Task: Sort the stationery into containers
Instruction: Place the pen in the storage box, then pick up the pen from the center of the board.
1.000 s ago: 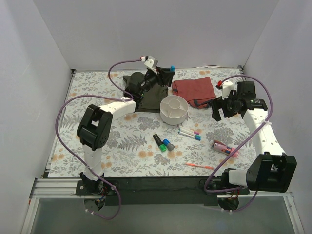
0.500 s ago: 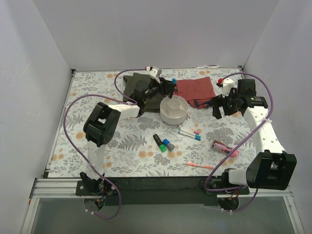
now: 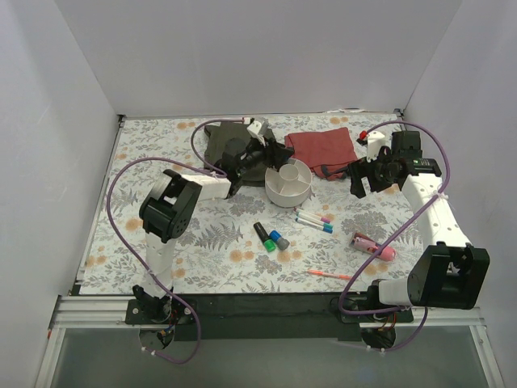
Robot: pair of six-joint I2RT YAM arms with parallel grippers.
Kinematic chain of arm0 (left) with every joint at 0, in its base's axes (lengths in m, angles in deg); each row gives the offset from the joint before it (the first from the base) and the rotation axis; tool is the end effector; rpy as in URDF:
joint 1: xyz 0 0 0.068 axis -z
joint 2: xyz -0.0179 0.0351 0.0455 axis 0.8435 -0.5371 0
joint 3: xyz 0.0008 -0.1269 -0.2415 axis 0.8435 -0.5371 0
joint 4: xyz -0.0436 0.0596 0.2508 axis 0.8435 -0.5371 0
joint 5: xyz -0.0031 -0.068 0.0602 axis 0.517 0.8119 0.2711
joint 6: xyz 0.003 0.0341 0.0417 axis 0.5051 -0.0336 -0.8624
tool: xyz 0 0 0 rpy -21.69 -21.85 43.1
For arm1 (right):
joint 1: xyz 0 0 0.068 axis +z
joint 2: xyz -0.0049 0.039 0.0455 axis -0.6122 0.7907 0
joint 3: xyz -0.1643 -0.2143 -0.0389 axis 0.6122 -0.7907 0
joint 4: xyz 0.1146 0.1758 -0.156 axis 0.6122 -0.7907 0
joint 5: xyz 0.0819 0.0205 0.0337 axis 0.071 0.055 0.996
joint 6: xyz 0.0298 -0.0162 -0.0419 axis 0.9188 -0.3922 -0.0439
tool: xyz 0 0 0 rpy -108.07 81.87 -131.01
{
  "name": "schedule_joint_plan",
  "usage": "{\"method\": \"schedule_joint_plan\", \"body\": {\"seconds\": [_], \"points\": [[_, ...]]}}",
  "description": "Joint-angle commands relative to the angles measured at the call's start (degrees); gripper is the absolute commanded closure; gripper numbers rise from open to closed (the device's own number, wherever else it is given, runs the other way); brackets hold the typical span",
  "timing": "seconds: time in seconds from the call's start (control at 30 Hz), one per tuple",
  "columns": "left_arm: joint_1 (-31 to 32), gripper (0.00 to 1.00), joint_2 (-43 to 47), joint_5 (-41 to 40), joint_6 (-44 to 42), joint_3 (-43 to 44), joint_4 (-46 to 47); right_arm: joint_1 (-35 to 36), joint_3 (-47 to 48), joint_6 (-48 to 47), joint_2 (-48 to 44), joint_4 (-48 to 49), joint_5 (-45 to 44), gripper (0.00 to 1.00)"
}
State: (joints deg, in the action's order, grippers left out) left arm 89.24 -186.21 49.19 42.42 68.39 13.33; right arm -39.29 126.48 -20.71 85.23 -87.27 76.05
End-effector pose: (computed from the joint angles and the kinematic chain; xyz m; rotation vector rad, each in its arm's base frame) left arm 0.3909 -0.2579 0.2035 -0.0358 1.7686 -1.4913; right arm 0.2795 0.0017 0.2995 -0.5831 2.3541 0.1289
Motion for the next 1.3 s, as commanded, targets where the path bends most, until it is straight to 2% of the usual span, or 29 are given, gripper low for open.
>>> {"method": "schedule_joint_plan", "body": {"seconds": [0.0,0.2,0.3,0.37,0.43,0.47,0.5,0.57,0.6,0.67,0.7,0.73,0.83,0.93,1.1,1.27], "points": [[0.2,0.47,3.8,2.7,-0.2,-1.5,0.0,-0.3,1.6,0.3,0.2,0.7,1.7,0.05],[-0.3,0.40,12.8,0.7,-5.8,-2.6,-3.8,-0.3,1.9,0.7,-0.5,1.4,2.5,0.05],[-0.8,0.36,19.8,1.2,-14.8,-4.0,-8.9,-0.3,1.2,1.1,-1.9,1.7,3.1,0.05],[-1.0,0.31,28.1,4.1,-23.0,-6.1,-12.8,-0.3,0.2,1.1,-3.0,1.9,3.3,0.05],[-1.3,0.30,35.7,8.1,-28.2,-6.1,-26.0,-0.2,-0.8,0.6,-4.9,1.9,3.4,0.05],[-1.6,0.30,37.5,14.2,-36.1,-4.8,-34.0,-0.2,-1.8,0.2,-5.6,1.9,3.3,0.05],[-1.6,0.32,38.3,18.1,-41.1,0.9,-53.8,-0.2,-2.4,-0.2,-6.8,1.8,3.3,0.05],[-1.6,0.36,38.3,23.4,-53.3,5.8,-70.2,-0.2,-3.3,-0.7,-8.0,1.9,3.3,0.05],[-1.6,0.36,37.7,24.4,-58.8,10.0,-85.0,-0.2,-4.1,-0.7,-9.2,1.8,3.3,0.05],[-1.1,0.27,35.5,25.8,-68.0,12.8,-97.5,-0.2,-4.7,-0.6,-10.1,1.7,3.8,0.05],[-0.7,0.26,34.9,25.1,-75.5,13.0,-105.3,-0.2,-5.2,-0.5,-11.2,1.6,3.9,0.05],[0.0,0.26,34.5,24.0,-78.5,12.6,-108.0,-0.2,-5.5,-0.5,-11.7,1.5,4.3,0.05],[3.8,0.29,34.3,17.9,-92.3,6.7,-113.2,-0.2,-7.1,-0.5,-13.6,1.4,4.8,0.05],[7.6,0.32,36.9,11.5,-99.8,-3.3,-107.4,-0.2,-8.3,-0.5,-15.1,1.2,5.2,0.05],[12.2,0.42,34.8,10.2,-105.4,-6.3,-105.5,-0.2,-9.3,-0.5,-16.9,0.8,5.1,0.05],[14.7,0.44,30.2,10.3,-106.5,-5.9,-104.0,-0.2,-10.7,-0.4,-18.0,0.9,5.4,0.05]]}}
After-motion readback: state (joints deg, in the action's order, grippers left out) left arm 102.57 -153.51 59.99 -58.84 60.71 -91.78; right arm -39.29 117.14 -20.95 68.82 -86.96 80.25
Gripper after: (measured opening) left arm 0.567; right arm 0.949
